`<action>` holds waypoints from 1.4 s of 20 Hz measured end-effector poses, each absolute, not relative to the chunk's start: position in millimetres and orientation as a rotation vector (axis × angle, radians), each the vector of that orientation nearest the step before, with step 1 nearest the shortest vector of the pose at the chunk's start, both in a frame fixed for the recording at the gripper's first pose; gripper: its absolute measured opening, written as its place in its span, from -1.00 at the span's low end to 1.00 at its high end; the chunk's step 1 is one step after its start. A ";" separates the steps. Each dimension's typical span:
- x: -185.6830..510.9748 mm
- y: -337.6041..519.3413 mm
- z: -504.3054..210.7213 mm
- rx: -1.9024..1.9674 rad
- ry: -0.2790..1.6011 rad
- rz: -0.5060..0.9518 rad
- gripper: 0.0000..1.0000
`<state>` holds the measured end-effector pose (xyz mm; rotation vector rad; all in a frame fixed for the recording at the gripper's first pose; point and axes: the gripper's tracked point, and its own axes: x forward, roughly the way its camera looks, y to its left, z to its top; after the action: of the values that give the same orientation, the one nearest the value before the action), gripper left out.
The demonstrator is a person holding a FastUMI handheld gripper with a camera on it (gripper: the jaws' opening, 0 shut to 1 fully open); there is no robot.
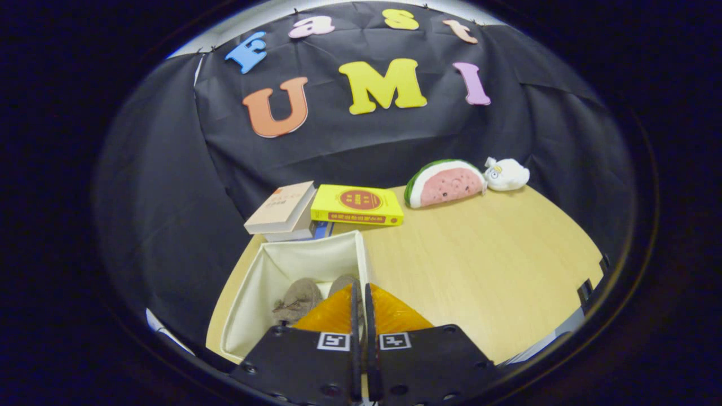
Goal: Open the storage box then place both shoes into the box .Put the left shoe in first, then the right shoe, with the right side of both shoes facing outward in a uniform manner.
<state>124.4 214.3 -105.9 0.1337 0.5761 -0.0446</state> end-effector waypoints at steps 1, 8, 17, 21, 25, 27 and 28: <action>119.9 207.6 -96.1 0.118 0.539 -0.057 -0.81; 99.5 178.1 -47.0 0.063 0.375 -0.052 -0.40; 67.9 123.6 16.6 -0.051 0.169 -0.053 0.96; 46.5 100.1 32.2 -0.075 0.139 -0.029 0.95; 30.0 68.4 26.4 -0.107 0.160 -0.053 0.95; 27.3 56.3 23.5 -0.123 0.151 -0.077 0.92; 26.4 49.3 21.4 -0.130 0.151 -0.093 0.92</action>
<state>26.4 49.3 21.4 -0.1301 0.1505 -0.0931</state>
